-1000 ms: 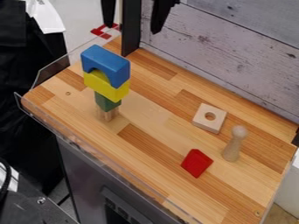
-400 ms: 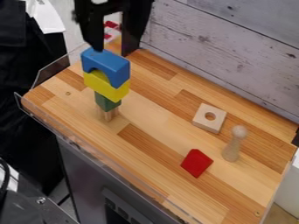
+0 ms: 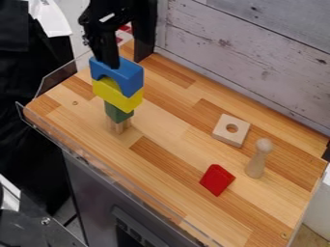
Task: Move the blue arch to the table
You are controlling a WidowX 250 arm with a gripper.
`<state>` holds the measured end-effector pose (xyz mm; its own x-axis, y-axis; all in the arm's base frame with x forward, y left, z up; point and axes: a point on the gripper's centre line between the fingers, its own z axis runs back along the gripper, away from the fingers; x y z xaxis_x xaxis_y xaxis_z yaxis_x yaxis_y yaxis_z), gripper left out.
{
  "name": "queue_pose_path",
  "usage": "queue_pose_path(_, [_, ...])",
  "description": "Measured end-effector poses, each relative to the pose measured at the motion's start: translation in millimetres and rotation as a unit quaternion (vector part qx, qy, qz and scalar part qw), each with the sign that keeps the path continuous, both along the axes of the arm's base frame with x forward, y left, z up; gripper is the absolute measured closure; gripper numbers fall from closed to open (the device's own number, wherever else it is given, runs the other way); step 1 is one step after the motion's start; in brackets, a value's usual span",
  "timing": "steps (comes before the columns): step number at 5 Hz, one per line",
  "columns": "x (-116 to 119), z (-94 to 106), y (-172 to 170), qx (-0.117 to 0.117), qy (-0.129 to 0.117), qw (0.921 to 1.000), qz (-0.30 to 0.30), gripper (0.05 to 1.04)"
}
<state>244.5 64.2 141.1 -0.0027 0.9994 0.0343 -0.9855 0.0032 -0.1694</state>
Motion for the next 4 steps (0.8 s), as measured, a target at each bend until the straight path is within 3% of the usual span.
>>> queue_pose_path(3, [1.2, -11.7, 14.4, -0.009, 0.023, 0.9996, -0.014, 0.086])
queue_pose_path(4, [-2.2, -17.1, 14.1, -0.026, 0.022, 0.9994, -0.010, 0.086])
